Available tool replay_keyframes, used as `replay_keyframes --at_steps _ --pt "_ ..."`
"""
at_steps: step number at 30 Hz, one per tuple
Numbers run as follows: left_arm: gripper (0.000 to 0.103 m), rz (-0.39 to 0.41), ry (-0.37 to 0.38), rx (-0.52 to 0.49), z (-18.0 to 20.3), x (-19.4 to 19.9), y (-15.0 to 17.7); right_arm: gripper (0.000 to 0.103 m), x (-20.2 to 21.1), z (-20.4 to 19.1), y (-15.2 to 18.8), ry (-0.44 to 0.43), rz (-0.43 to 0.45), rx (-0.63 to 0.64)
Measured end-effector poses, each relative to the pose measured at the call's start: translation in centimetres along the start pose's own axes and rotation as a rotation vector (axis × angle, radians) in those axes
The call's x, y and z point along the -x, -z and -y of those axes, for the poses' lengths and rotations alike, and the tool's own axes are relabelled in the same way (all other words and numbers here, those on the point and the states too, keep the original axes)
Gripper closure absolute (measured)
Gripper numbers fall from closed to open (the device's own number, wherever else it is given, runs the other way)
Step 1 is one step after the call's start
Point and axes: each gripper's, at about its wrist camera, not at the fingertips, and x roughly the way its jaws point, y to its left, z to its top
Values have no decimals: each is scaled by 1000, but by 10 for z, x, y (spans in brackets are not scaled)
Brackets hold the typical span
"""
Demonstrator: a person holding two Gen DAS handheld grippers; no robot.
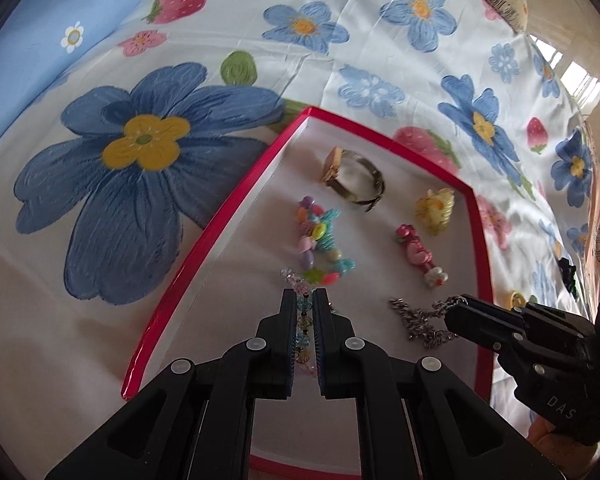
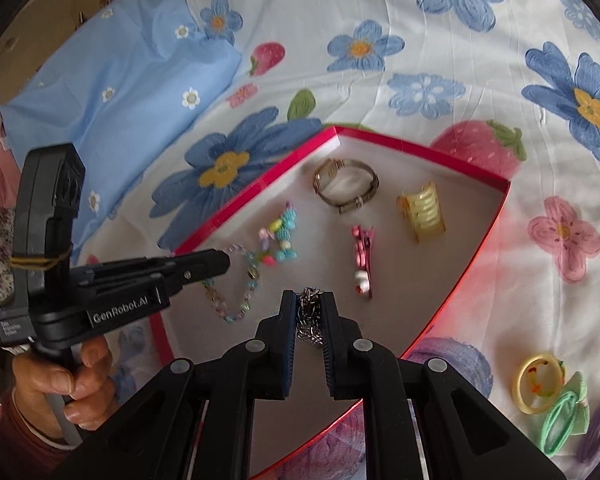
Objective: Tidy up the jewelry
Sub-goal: 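Carry both items into the red box and open both tools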
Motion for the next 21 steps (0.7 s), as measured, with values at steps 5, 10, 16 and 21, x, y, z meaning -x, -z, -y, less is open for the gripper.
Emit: replay_keyframes --at_steps 5,10,16,21 --pt "96 -23 -40 -6 0 -15 0 92 -12 -1 3 33 -33 25" --pt "88 -28 -47 -9 0 -19 0 87 -17 0 3 38 -51 29" --pt "80 -14 -67 -13 1 -14 2 86 -16 1 2 34 -51 24" --pt "69 7 -62 -5 2 2 3 74 -3 0 1 14 -13 9"
